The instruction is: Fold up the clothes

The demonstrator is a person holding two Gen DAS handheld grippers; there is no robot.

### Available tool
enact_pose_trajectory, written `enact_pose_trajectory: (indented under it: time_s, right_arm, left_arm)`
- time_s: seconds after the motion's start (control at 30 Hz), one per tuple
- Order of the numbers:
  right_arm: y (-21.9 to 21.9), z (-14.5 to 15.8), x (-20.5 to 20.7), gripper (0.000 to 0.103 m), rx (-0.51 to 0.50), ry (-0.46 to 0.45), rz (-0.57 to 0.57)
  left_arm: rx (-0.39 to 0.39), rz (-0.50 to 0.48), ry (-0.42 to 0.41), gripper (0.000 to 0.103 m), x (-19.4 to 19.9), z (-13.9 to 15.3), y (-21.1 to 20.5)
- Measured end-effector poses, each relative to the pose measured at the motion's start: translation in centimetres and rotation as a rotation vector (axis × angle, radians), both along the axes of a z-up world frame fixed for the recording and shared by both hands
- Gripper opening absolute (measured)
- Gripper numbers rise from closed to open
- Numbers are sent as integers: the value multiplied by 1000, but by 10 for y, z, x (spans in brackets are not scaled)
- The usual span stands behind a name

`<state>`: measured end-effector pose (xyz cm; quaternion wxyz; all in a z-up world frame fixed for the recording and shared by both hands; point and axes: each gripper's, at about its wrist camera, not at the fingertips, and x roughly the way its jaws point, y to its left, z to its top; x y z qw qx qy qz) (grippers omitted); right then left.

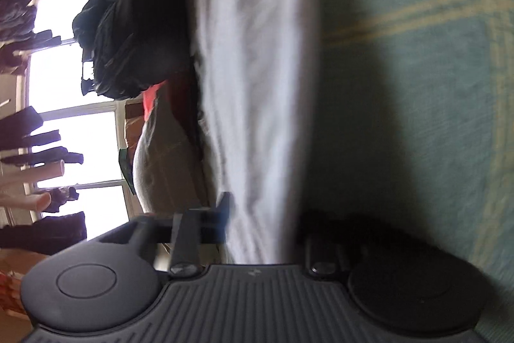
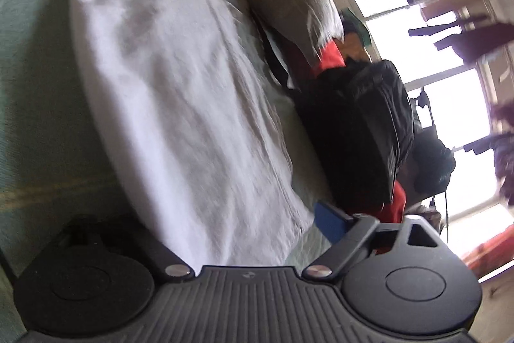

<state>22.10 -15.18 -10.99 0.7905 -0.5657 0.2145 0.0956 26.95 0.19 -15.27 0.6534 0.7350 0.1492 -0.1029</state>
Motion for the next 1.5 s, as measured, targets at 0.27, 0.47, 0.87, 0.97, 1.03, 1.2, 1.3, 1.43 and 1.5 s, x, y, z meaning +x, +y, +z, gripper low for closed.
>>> enact_pose_trajectory:
  time_s: [0.27,0.47,0.87,0.97,1.03,1.2,1.3,1.43,1.5]
  right_arm:
    - [5,-16,1,14,-4,81,51]
    - [1,3,1,7,35,109,36]
    - [-3,45,-38,4,110,109,14]
    - [-3,50,-58,4,116,121,16]
    - [-2,53,-73,4,121,125,15]
    - [-2,58,-110,4,129,133,21]
    - [-1,58,-136,4,117,139,32]
    - [-1,58,-164,4,117,143,31]
    - [-1,59,-176,4,117,145,29]
  left_arm:
    - [-61,28,31,1,5,4,3]
    - [-80,40,32,1,2,22,5]
    - [-115,29,-16,1,-41,56,12]
    - [-115,20,-14,1,-62,62,12]
    - [-98,6,-16,1,-80,63,10]
    - [-93,-6,-14,1,-122,65,8]
    - [-91,-14,-13,1,-147,66,6]
    - [-90,-28,-9,1,-173,68,1]
    - [-84,-37,-5,1,-186,68,-1]
